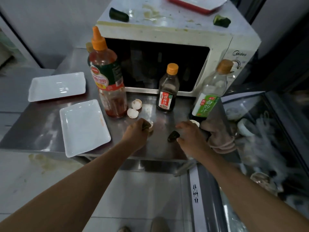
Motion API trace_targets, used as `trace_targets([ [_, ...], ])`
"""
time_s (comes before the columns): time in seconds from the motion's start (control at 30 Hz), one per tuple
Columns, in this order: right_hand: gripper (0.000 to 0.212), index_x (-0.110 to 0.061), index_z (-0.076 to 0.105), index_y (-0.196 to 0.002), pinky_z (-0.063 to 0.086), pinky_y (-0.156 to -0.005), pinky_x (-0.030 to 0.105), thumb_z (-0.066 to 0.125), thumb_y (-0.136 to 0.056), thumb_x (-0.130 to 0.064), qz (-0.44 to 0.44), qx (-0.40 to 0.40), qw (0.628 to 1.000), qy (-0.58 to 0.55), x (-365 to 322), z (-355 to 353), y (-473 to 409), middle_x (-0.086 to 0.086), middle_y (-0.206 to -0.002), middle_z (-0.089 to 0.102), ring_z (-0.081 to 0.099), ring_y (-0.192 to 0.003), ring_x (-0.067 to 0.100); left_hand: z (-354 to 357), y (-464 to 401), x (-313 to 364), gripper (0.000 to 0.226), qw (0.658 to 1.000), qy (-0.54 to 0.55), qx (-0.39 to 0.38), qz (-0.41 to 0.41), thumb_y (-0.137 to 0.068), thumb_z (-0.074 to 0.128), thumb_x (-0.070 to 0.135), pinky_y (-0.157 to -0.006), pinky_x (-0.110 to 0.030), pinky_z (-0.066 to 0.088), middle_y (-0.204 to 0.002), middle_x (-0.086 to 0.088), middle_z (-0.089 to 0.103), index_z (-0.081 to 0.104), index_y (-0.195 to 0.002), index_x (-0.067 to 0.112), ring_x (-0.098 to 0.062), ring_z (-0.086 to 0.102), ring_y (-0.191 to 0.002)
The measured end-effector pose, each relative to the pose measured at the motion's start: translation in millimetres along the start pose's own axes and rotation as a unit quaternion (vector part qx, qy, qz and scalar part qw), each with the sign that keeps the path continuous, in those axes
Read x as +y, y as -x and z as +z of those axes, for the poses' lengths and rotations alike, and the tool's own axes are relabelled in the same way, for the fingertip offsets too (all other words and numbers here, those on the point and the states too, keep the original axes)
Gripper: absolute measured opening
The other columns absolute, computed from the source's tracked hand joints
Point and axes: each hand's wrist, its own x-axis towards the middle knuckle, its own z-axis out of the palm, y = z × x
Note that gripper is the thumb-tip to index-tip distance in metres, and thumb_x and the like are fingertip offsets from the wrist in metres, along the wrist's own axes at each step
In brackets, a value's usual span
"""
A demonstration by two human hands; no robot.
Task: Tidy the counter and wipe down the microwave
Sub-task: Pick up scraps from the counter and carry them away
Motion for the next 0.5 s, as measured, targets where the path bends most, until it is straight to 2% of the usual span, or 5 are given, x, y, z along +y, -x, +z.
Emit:
trace_targets([
  [0.13,0.042,-0.014,0.053,-0.123,0.039,-0.094,0.035,0.065,-0.083,-0.014,0.038,-0.014,0.999,0.023,15.1,4.6,5.3,0.009,-0.126,0.049,0.043,-0.119,0.027,13.5,-2.1,-1.3,0.012,1.0,-0.002,-0.016,0.003,-0.089,0.052,0.01,-0.075,-0.029,0.042,-0.1,-0.011,0.065,0.06,-0.097,0.01,-0.026,0.058,-0.093],
  [0.23,0.045,-0.012,0.051,-0.125,0.039,-0.095,0.036,0.066,-0.083,-0.015,0.054,-0.022,0.998,0.024,24.2,8.1,9.1,0.01,-0.128,0.047,0.042,-0.121,0.028,19.9,-3.0,-2.2,0.014,1.0,0.0,-0.029,0.009,-0.088,0.051,0.007,-0.082,-0.033,0.044,-0.101,-0.012,0.066,0.061,-0.098,0.01,-0.027,0.059,-0.096],
  [0.33,0.048,-0.012,0.048,-0.127,0.036,-0.098,0.036,0.067,-0.083,-0.018,0.066,-0.028,0.997,0.023,30.1,11.5,11.6,0.011,-0.131,0.044,0.037,-0.125,0.029,24.2,-3.6,-3.7,0.014,0.999,-0.002,-0.03,0.012,-0.089,0.051,0.008,-0.077,-0.027,0.041,-0.099,-0.01,0.065,0.061,-0.098,0.012,-0.026,0.059,-0.094],
  [0.5,0.044,-0.011,0.051,-0.121,0.036,-0.095,0.031,0.069,-0.082,-0.017,0.067,-0.009,0.997,0.022,33.7,17.9,12.4,0.007,-0.13,0.045,0.039,-0.123,0.025,28.0,-4.7,-6.6,0.016,1.0,-0.007,-0.025,0.009,-0.09,0.051,0.008,-0.075,-0.022,0.035,-0.1,-0.009,0.063,0.062,-0.102,0.012,-0.022,0.057,-0.092],
])
